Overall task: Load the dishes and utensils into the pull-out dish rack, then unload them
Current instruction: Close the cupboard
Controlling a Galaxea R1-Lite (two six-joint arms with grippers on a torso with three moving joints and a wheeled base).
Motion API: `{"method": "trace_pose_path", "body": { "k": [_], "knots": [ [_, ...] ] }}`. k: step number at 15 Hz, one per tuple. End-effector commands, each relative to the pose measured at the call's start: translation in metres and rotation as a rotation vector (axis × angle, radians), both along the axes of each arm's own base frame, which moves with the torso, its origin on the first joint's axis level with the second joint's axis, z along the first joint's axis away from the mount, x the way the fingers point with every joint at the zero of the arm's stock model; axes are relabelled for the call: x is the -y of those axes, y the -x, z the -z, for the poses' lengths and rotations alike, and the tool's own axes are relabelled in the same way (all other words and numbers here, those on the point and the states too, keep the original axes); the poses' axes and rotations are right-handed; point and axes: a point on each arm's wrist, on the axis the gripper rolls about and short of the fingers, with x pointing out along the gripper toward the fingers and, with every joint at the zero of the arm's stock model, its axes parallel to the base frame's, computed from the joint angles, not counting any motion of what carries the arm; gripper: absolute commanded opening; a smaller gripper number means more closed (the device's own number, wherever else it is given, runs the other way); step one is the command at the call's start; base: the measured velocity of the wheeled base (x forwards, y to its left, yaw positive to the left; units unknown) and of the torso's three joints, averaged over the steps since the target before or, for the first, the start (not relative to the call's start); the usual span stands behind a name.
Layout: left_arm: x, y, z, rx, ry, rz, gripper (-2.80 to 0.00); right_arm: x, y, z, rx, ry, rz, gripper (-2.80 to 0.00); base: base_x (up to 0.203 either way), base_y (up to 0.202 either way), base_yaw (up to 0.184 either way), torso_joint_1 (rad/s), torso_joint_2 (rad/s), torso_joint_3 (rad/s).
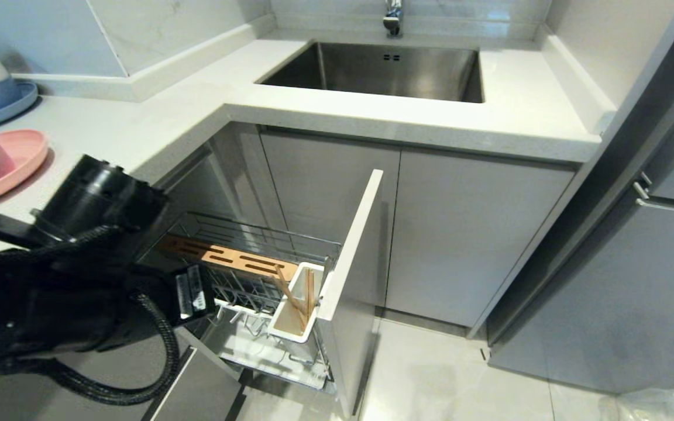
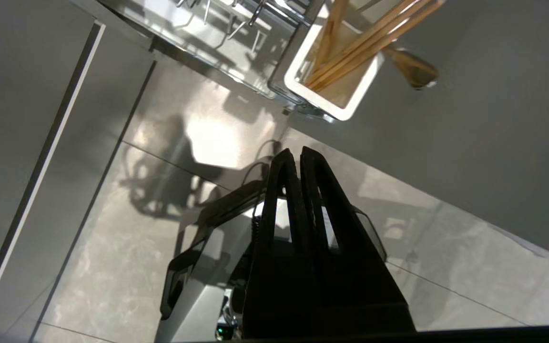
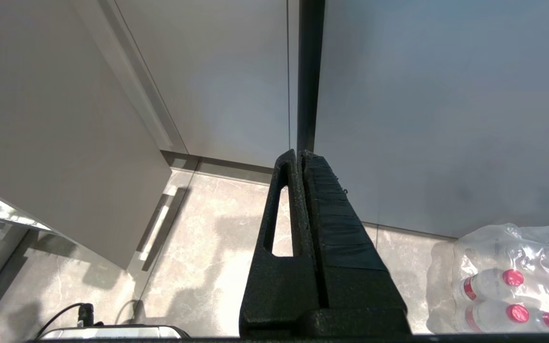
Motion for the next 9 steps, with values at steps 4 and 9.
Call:
{"method": "trace_pose_path", "body": {
  "k": [4, 9],
  "knots": [
    [0.026, -0.022, 0.040, -0.043, -0.016, -0.018, -2.80, 0.000, 0.000, 0.000, -0.001, 0.000, 0.000, -2.80, 0.000, 0.000, 0.000, 0.000, 0.00, 0.000],
    [0.039, -0.047, 0.064, -0.062, -0.023, -0.048, -2.80, 0.000, 0.000, 0.000, -0.001, 0.000, 0.000, -2.80, 0.000, 0.000, 0.000, 0.000, 0.00, 0.000]
  ]
}}
